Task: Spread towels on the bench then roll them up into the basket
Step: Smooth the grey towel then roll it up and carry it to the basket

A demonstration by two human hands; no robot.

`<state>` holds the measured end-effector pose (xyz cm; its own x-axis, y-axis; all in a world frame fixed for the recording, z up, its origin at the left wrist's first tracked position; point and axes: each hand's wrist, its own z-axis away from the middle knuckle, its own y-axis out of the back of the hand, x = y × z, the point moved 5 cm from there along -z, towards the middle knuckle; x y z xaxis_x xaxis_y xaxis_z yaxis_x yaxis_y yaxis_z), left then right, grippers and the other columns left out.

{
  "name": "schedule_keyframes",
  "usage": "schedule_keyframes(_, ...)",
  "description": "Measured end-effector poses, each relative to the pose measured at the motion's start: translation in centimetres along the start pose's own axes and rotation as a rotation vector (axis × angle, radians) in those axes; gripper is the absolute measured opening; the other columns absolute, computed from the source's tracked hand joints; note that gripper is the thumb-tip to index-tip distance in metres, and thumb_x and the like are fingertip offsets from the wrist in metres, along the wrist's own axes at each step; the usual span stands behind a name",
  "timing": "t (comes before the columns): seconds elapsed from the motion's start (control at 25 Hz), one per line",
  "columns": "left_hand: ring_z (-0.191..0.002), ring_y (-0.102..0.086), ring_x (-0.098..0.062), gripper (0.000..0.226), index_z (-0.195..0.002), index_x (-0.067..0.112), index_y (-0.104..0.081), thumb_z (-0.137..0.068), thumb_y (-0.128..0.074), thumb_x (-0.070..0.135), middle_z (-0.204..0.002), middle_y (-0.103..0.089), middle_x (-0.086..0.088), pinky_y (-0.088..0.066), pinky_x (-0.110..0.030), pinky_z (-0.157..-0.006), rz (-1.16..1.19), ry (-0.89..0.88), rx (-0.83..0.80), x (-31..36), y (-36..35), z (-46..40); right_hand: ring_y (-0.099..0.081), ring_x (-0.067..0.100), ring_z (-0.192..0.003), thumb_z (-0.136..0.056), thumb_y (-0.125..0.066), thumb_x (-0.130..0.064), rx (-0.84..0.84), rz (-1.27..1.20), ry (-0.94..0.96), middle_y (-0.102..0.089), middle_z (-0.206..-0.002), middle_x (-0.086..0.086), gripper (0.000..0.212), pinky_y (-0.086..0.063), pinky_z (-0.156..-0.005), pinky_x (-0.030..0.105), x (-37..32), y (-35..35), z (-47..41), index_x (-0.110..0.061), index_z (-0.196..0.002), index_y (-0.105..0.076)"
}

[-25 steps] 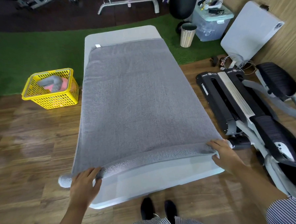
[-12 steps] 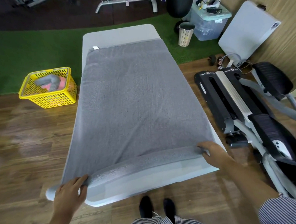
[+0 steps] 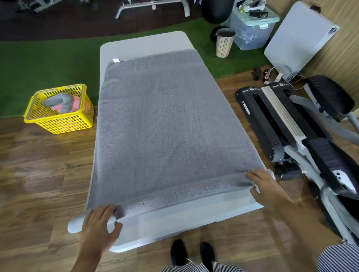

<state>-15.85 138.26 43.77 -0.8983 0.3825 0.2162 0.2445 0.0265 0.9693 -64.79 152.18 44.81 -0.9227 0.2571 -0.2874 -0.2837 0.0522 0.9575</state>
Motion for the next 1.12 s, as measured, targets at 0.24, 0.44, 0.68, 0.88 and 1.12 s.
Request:
schedule_keyframes(0.24,-0.083,-0.063,-0.02,0.046,-0.096,0.011,-0.072,-0.073,-0.043,0.037,-0.088,-0.07,0.002,-0.045,-0.037,-0.081,0.007,-0.054,-0.048,0.6,0.0,-0.3,-0.051,0.027,-0.113,-0.083,-0.055,-0.005,-0.179,0.018,-0.086,-0.062,-0.115,0.005,0.036,-0.028,-0.108,0.033,0.8,-0.4,-1.5,-0.013,-0.118,-0.061)
schedule_keyframes(0.44,-0.09,-0.055,-0.018,0.039,-0.097,0.011,-0.071,-0.074,-0.047,0.032,-0.095,-0.066,-0.002,-0.039,-0.033,-0.083,0.064,-0.169,0.026,1.6,0.0,-0.4,-0.05,0.025,-0.117,-0.085,-0.051,-0.007,-0.181,0.152,-0.125,-0.059,-0.118,0.006,0.036,-0.015,-0.116,0.039,1.1,0.3,-1.8,-0.011,-0.121,-0.057)
schedule_keyframes(0.68,-0.093,-0.056,-0.019,0.042,-0.105,0.008,-0.071,-0.081,-0.045,0.031,-0.1,-0.068,-0.004,-0.046,-0.047,-0.091,0.099,-0.051,0.077,1.8,-0.7,-0.1,-0.051,0.029,-0.113,-0.075,-0.064,-0.008,-0.201,0.097,-0.019,-0.058,-0.112,0.005,0.045,-0.021,-0.114,0.046,0.4,-1.1,-0.7,-0.01,-0.119,-0.056)
schedule_keyframes(0.88,-0.091,-0.053,-0.008,0.037,-0.099,0.013,-0.071,-0.079,-0.047,0.033,-0.097,-0.067,0.005,-0.047,-0.025,-0.077,0.232,-0.11,0.063,4.0,0.1,-0.7,-0.063,0.029,-0.088,-0.057,-0.08,-0.026,-0.159,0.268,-0.005,-0.063,-0.093,0.006,0.049,-0.038,-0.096,0.062,-2.2,-2.1,-0.7,-0.01,-0.1,-0.064)
schedule_keyframes(1.12,-0.104,-0.053,-0.005,0.04,-0.108,0.015,-0.069,-0.078,-0.045,0.028,-0.108,-0.064,0.01,-0.021,-0.014,-0.111,0.313,0.06,0.029,3.4,-0.6,1.3,-0.062,0.023,-0.084,-0.058,-0.064,-0.041,-0.102,0.19,0.37,-0.063,-0.096,0.003,0.052,-0.051,-0.079,0.046,-13.5,-5.9,-2.0,-0.015,-0.103,-0.062)
